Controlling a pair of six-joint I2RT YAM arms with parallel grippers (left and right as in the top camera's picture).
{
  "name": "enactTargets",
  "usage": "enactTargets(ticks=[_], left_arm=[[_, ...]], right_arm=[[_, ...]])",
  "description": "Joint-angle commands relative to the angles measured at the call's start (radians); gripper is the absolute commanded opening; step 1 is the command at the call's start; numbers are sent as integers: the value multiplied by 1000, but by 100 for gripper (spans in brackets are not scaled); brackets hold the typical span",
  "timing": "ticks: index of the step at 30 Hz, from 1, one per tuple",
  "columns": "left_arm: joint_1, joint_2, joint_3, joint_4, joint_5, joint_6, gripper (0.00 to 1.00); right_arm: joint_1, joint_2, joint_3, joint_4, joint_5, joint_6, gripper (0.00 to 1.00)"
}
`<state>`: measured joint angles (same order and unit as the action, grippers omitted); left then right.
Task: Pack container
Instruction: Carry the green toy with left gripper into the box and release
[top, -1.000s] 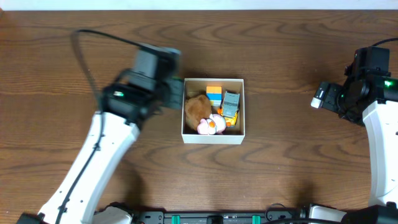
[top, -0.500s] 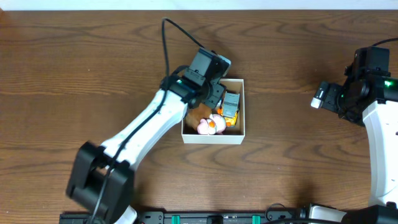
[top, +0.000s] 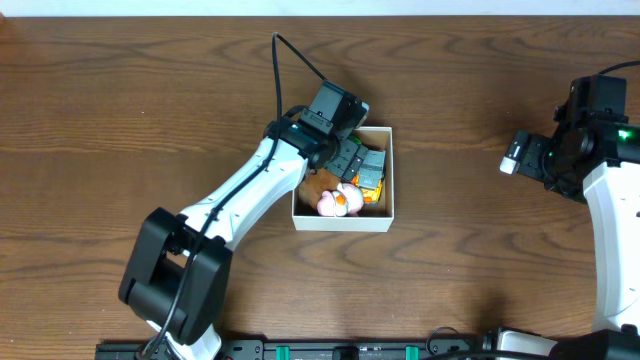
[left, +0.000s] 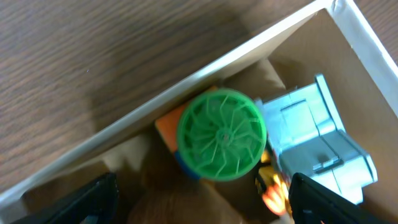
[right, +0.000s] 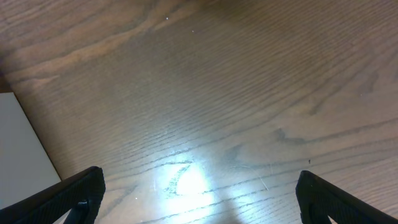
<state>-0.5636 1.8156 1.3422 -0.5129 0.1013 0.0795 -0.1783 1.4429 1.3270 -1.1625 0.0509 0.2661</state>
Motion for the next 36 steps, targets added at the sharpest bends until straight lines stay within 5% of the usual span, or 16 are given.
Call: enactTargets(ticks=[1,8,15,19,26,36], left_arm=[[11,-78,29,-31,-7,5,90],[10,-267,29,-269,-2,-181,94],[1,-372,21,-537,56,-273,70],[-1,-350,-17,-536,79,-273,36],[-63,-221,-29,-438,79,-229,12],[-121,-51,-29,-416,79,-227,9]], right_arm=[[-4,3,0,-2,-3,-13,99],[-4,3,0,0,-3,-13,99],[-4,3,0,3,-3,-13,99],[-4,3,0,2,-4,-13,99],[-4,3,0,-1,-11,-13,99],[-4,3,0,2,-11,-13,99]])
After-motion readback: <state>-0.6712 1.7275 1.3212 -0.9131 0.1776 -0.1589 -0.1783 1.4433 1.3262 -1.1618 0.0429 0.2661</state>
